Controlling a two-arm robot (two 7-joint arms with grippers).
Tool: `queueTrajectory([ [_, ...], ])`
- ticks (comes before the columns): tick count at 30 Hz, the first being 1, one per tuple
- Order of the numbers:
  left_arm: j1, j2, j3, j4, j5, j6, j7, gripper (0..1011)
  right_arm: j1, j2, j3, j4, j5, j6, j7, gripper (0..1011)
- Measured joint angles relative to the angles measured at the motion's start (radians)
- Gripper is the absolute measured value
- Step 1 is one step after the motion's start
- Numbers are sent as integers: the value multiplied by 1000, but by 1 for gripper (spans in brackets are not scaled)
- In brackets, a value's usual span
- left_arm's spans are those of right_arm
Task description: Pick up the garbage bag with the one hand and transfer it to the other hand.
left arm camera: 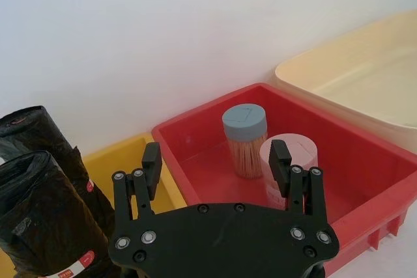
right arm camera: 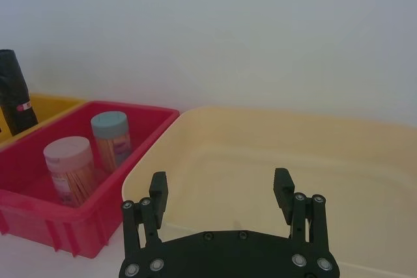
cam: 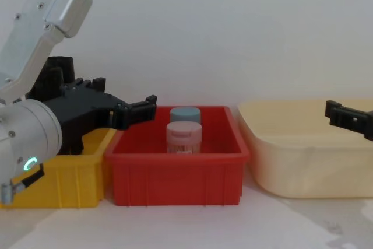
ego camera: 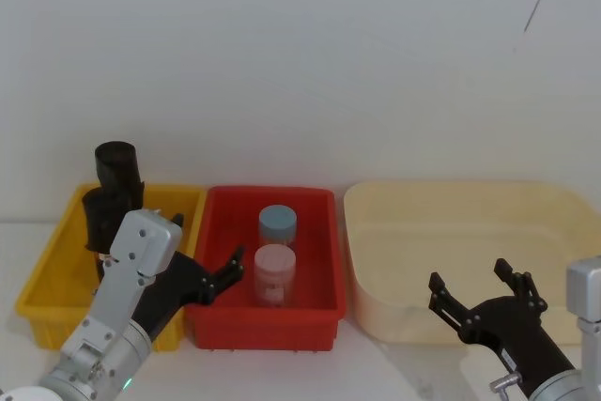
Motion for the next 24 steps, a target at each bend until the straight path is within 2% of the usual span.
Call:
queueTrajectory([
  [24, 0, 0, 0, 0, 0, 0, 0, 1002, 0, 0, 0, 0, 0, 0, 0, 1002],
])
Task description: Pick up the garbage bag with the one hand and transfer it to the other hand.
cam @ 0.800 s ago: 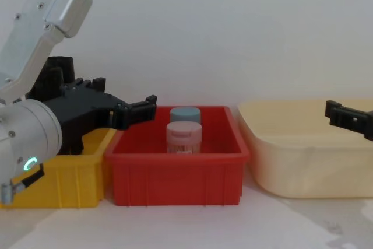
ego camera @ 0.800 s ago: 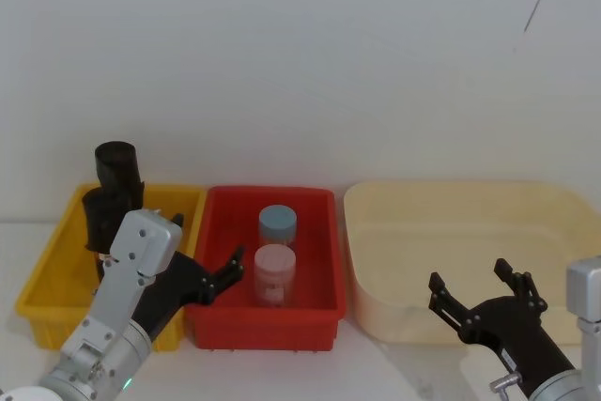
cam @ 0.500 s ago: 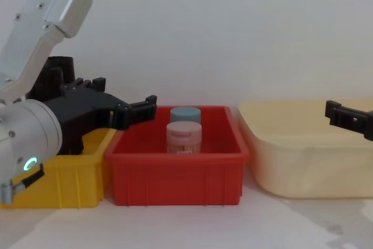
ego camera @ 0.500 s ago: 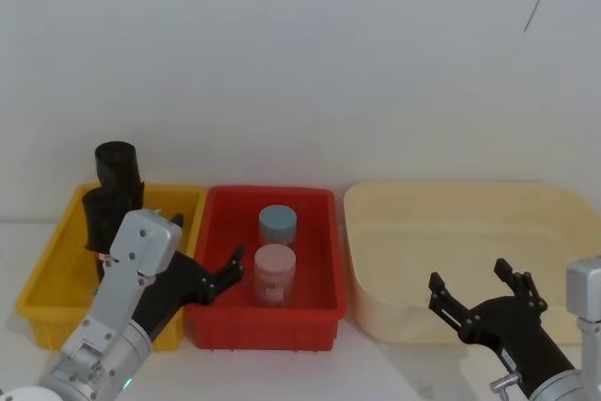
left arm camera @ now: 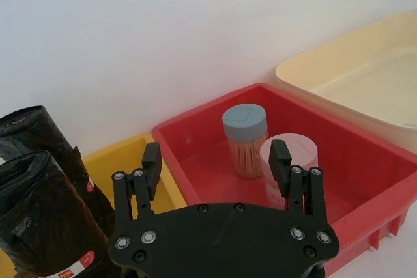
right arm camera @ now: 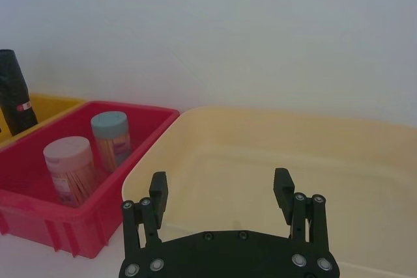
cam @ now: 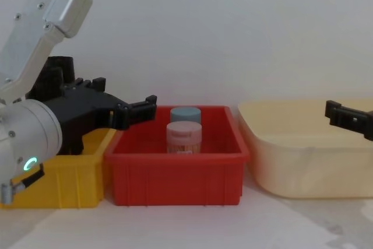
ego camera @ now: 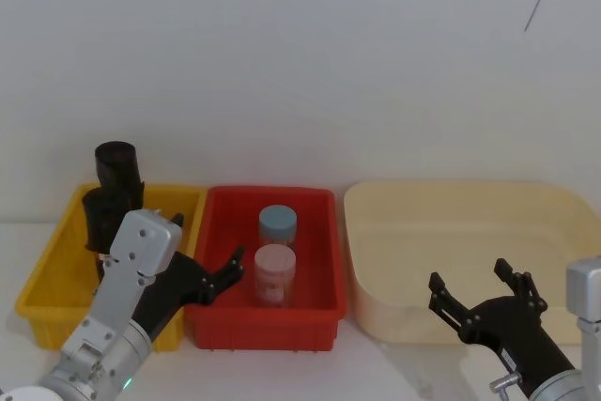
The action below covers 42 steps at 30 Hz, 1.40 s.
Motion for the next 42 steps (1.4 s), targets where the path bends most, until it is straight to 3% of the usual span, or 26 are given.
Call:
queueTrajectory([
  [16, -9, -4, 4, 2, 2, 3, -5, 1001, 2, 0, 0, 1, 0, 1, 1, 1001],
  [25, -58, -11, 10, -30, 0, 68, -42, 1001, 37, -5, -6, 4, 24, 33, 40, 1002],
  [31, -58, 20, -33, -109, -20, 139, -55, 1001, 85, -26, -29, 4, 47, 73, 75, 1002],
  [35, -29, 51, -79, -166, -40, 178, -56, 1002, 118, -42, -51, 5, 57, 104, 96, 1002],
  [42, 79, 117, -207, -272, -90, 231, -56, 1001, 205, -86, -121, 28, 63, 178, 130, 1002],
])
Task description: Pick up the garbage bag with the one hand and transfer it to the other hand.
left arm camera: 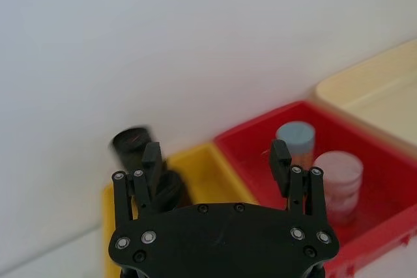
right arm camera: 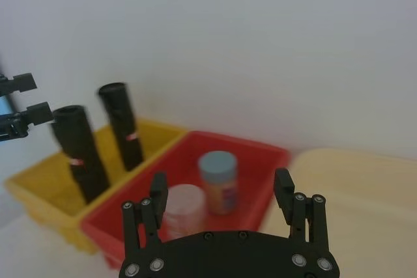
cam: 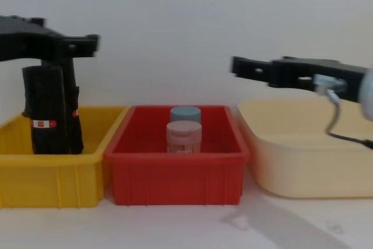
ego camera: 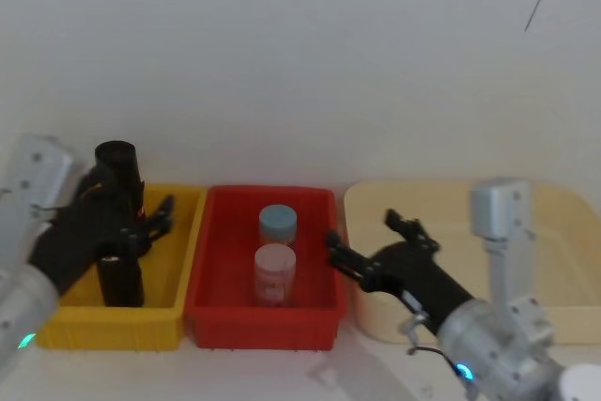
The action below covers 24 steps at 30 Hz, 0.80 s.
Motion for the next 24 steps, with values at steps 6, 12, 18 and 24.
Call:
queueTrajectory([
  [6, 106, 39, -116, -52, -48, 19, -8, 1001, 70, -38, -56, 39, -6, 65, 15, 1001],
  [12, 210, 68, -245, -70, -114, 21, -42, 1002, 147, -84, -112, 108, -21, 128, 27, 1001],
  [18, 259, 88, -324, -42, -167, 11, -88, 1002, 201, -116, -144, 166, -35, 165, 32, 1002],
  [24, 255, 101, -342, -1, -198, -5, -136, 1002, 239, -124, -161, 201, -54, 188, 37, 1001],
])
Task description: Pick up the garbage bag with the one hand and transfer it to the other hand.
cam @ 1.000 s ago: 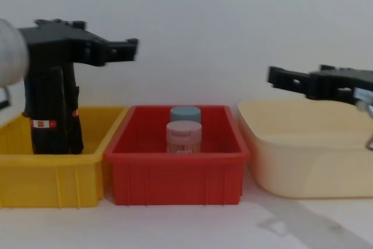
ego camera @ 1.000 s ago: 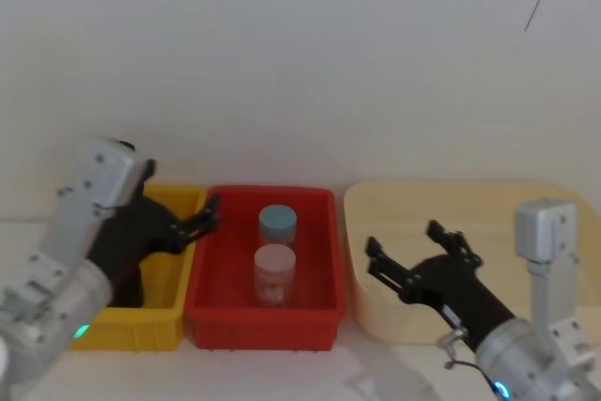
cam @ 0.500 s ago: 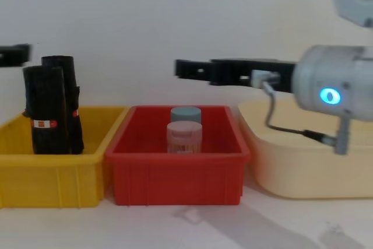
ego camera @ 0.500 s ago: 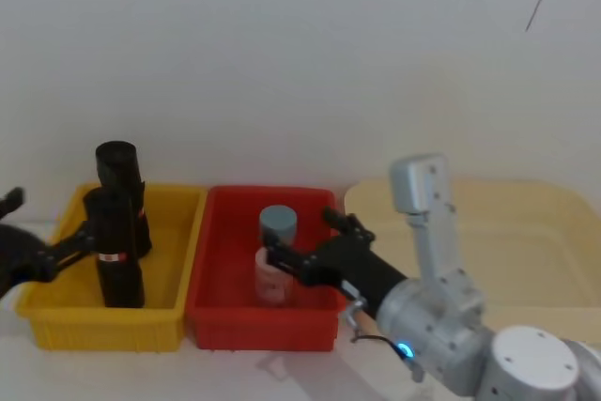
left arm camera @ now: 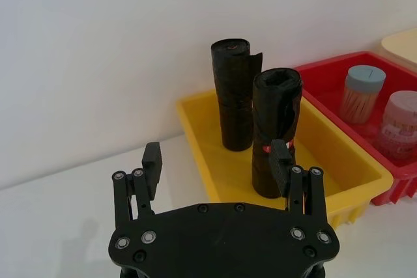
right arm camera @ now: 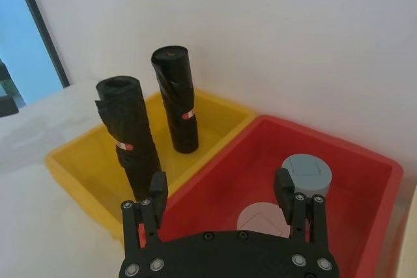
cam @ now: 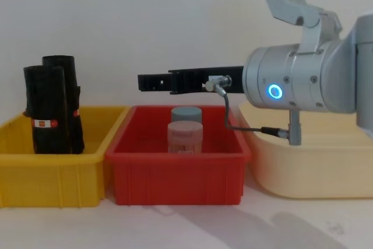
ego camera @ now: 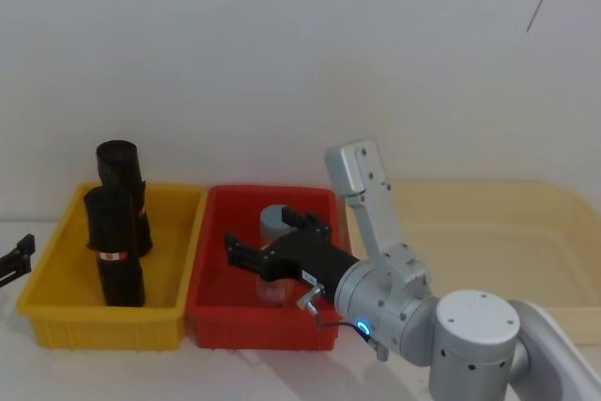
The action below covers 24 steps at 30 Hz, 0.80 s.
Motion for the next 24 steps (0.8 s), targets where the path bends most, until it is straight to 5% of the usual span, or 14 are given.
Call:
queueTrajectory([
  [14, -113, -2, 70, 124, -45, -40, -109, 1001, 44, 27, -2, 27, -28, 39, 23, 1001],
  [24, -181, -21, 114, 197, -61, -49, -130, 1002, 49, 35, 0, 28, -29, 64, 46, 1002],
])
